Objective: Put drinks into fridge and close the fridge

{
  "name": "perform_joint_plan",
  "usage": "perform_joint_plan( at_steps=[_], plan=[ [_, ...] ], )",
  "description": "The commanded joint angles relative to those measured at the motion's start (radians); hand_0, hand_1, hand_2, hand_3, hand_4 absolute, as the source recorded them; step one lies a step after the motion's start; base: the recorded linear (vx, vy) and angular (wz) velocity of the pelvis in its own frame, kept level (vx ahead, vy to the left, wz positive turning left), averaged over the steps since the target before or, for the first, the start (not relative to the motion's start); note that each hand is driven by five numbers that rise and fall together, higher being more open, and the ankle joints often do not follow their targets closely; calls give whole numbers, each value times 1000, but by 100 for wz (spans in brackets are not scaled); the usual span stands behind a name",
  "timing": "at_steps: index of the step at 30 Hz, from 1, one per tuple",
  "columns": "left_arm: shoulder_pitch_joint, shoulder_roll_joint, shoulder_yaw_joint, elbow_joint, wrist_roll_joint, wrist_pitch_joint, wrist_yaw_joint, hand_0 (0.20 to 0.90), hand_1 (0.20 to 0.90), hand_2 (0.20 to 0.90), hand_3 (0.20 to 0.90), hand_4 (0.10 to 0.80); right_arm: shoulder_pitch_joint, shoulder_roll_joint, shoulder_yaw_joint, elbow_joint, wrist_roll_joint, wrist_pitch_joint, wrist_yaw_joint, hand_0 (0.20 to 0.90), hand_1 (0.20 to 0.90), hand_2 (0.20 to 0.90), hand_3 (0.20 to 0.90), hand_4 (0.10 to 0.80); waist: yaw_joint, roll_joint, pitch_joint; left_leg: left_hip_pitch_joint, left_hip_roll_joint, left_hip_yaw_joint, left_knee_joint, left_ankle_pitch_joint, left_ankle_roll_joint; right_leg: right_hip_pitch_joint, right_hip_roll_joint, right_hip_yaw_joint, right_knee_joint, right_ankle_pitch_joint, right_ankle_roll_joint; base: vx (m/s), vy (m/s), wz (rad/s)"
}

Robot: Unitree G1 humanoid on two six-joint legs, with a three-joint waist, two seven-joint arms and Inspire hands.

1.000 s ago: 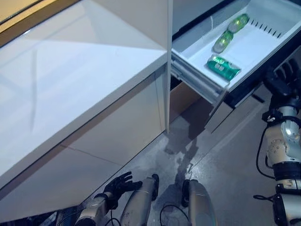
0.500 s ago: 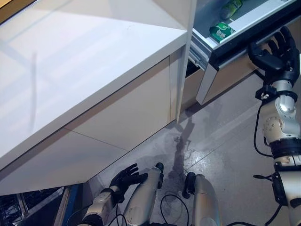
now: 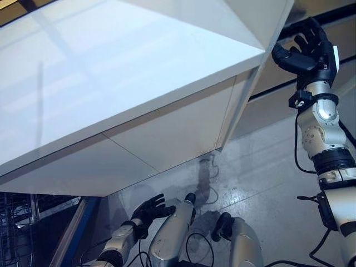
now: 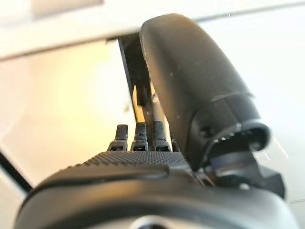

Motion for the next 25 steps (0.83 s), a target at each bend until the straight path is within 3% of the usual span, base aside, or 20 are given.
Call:
perform_joint_plan(
  at_steps=[1, 6, 10, 13, 20, 25],
  plan=[
    [147, 81, -35, 34, 61, 7, 1, 900, 900, 900, 900, 800, -106, -8, -27, -55, -21, -105, -2, 900, 900, 900, 900, 800, 10, -50, -90, 76, -12, 64, -96, -48, 102, 39, 37, 40, -88, 74, -4, 48, -64, -5],
    [169, 72, 5, 28, 91, 17, -1, 900, 900, 900, 900, 800, 117, 28, -116, -246, -115, -82, -50, 900, 900, 900, 900, 800, -43, -81, -133, 147, 8, 83, -171, -40, 98, 98, 72, 84, -202, 107, 13, 29, -78, -14],
    [198, 53, 37, 15, 128, 35, 18, 900, 900, 900, 900, 800, 398, 128, -152, -439, -166, -42, -58, 900, 900, 900, 900, 800, -108, -102, -202, 212, 28, 119, -252, -28, 91, 153, 96, 133, -335, 147, 31, -5, -75, -36],
    [204, 39, 57, 18, 118, 43, 33, 900, 900, 900, 900, 800, 556, 202, -146, -473, -192, -48, -37, 900, 900, 900, 900, 800, -151, -111, -263, 260, 40, 151, -315, -20, 81, 197, 111, 155, -430, 173, 43, 0, -59, -55],
    [211, 14, 65, -9, 99, 53, 47, 900, 900, 900, 900, 800, 812, 297, -122, -340, -237, -57, 59, 900, 900, 900, 900, 800, -212, -106, -356, 367, 60, 225, -426, 1, 62, 288, 133, 173, -542, 205, 64, -44, -21, -47],
    [182, 4, 61, -8, 97, 54, 58, 900, 900, 900, 900, 800, 903, 365, -81, -158, -244, 38, 112, 900, 900, 900, 900, 800, -239, -98, -377, 421, 71, 245, -498, 30, 46, 331, 149, 168, -581, 214, 69, -74, 0, -12]
  ],
)
